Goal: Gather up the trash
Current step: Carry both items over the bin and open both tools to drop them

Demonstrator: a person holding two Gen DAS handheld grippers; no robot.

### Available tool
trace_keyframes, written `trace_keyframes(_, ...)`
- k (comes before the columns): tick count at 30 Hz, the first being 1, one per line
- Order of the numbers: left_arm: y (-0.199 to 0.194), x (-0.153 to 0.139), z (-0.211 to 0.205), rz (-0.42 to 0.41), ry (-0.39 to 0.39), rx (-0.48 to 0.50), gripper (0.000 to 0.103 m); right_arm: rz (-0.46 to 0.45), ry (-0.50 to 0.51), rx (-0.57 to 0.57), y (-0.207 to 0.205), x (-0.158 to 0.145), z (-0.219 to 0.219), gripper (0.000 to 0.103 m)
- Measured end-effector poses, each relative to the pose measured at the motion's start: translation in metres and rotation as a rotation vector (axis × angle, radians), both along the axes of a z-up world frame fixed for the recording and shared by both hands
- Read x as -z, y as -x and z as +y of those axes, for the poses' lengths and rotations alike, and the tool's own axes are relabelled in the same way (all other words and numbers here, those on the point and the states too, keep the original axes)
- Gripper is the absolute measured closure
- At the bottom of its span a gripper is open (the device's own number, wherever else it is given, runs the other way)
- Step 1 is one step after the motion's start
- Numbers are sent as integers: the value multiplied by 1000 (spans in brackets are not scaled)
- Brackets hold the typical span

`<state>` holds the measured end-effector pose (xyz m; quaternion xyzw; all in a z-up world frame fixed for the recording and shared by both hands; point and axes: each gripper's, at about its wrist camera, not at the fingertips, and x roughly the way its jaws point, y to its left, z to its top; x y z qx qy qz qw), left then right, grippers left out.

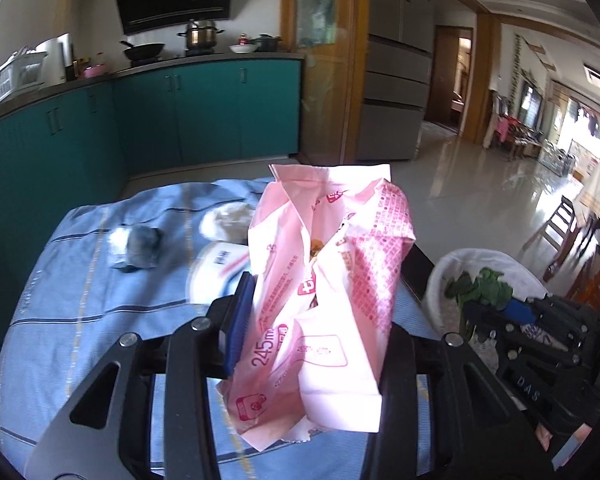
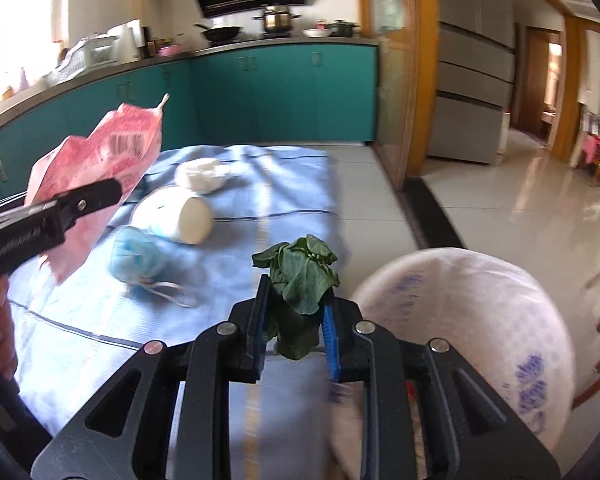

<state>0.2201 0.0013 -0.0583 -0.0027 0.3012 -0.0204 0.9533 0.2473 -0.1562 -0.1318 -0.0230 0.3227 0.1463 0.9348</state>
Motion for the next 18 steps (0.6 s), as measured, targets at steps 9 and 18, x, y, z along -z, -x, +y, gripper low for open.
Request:
trace_keyframes(9,-19,31,-85,88,22,148,63,-58,29,253,11,-12,-87,79)
trace_keyframes(18,-32,67,-155,200,67,345,63,-68,30,378,22,-9,-142,79)
